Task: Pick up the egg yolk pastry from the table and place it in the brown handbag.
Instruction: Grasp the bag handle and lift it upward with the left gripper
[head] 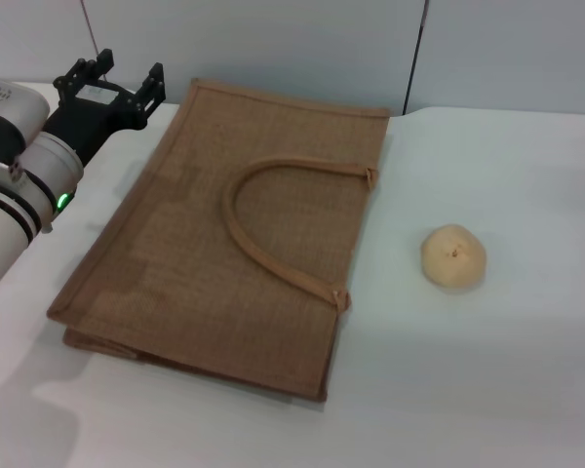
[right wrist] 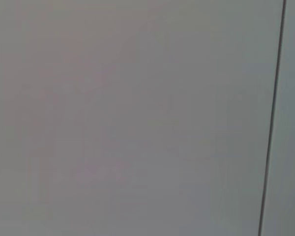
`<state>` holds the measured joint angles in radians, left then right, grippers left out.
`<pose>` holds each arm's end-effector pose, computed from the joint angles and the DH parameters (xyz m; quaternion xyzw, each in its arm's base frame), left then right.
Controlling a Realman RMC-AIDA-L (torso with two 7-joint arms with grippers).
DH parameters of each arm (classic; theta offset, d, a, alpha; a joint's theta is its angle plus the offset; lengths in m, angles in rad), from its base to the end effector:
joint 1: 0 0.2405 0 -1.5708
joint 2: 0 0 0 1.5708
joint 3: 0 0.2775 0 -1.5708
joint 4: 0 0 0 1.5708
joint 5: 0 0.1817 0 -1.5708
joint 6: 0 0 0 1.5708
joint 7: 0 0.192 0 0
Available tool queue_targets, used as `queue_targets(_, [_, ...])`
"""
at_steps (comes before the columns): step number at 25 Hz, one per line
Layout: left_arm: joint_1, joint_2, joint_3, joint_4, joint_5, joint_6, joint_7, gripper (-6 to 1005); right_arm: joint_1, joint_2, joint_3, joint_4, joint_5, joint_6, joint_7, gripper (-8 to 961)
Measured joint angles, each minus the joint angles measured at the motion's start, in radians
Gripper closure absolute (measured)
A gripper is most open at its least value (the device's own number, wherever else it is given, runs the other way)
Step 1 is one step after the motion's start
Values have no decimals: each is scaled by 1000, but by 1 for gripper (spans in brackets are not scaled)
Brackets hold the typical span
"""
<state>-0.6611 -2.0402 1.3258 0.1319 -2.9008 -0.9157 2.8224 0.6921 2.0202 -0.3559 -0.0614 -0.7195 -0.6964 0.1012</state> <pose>-0.2775 0.4554 -0.0014 -0.7499 -0.2046 -0.2681 0.5691 0.3685 0.4552 0.0494 -0.6243 0.3366 0.1642 0.6855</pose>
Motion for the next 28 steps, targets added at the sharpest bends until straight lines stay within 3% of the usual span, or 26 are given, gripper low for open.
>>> queue_targets(19, [0,2,-1,0,0,6,-3,304,7,0,0,-2,0,19,0,61])
queue_targets(28, [-53,12,57,8,131,111,-223,304,4,-2,0,-7,0,28,-1,60])
